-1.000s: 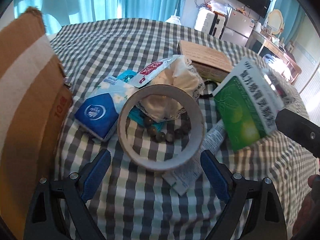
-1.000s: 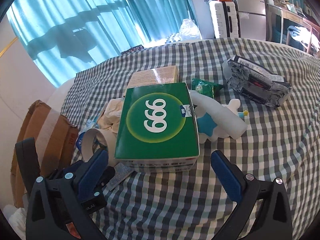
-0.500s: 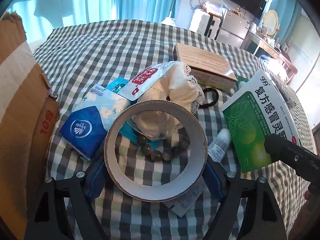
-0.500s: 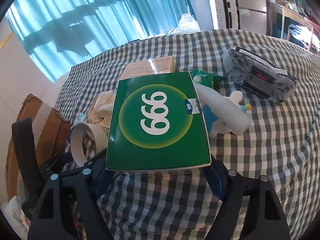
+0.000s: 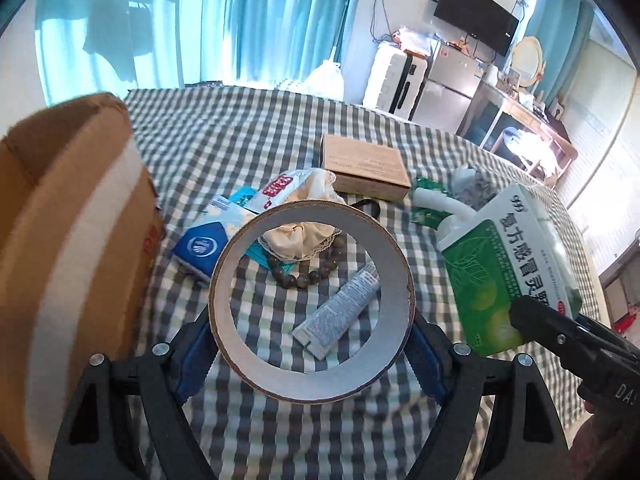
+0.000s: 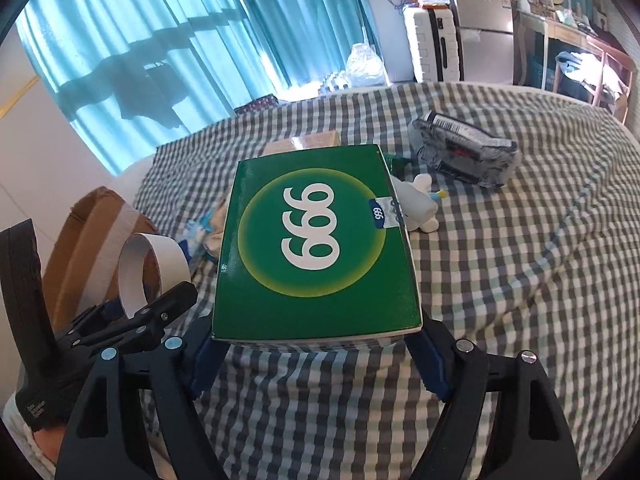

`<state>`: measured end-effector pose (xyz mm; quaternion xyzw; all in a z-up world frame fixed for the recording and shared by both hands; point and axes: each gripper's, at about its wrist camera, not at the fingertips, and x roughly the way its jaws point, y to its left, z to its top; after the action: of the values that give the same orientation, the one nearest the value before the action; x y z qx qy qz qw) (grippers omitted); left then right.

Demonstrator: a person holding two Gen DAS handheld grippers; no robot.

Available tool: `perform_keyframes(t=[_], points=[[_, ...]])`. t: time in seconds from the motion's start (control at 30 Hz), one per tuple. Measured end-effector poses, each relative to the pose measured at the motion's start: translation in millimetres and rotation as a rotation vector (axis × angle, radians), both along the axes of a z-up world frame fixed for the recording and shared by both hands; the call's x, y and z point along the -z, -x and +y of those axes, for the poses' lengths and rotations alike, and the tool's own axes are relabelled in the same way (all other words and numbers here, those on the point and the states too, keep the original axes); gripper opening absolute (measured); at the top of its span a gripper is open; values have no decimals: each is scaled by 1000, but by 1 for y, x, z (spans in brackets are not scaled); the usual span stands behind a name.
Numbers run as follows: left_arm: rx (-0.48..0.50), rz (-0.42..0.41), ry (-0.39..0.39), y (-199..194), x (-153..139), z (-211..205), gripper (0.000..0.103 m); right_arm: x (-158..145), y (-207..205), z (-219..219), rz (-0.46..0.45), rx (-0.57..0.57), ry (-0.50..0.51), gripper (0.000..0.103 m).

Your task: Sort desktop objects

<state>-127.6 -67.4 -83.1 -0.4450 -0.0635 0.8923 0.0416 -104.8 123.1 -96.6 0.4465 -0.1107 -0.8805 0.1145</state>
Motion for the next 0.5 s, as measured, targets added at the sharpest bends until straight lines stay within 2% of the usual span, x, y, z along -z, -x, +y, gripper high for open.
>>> perform_keyframes(t=[0.3, 0.5], points=[[-7, 80, 10, -48, -62, 2, 85, -52, -51, -3, 82, 26, -10, 79], [2, 143, -6, -78, -93, 4, 85, -86, -83, -8, 149, 17, -30, 79]])
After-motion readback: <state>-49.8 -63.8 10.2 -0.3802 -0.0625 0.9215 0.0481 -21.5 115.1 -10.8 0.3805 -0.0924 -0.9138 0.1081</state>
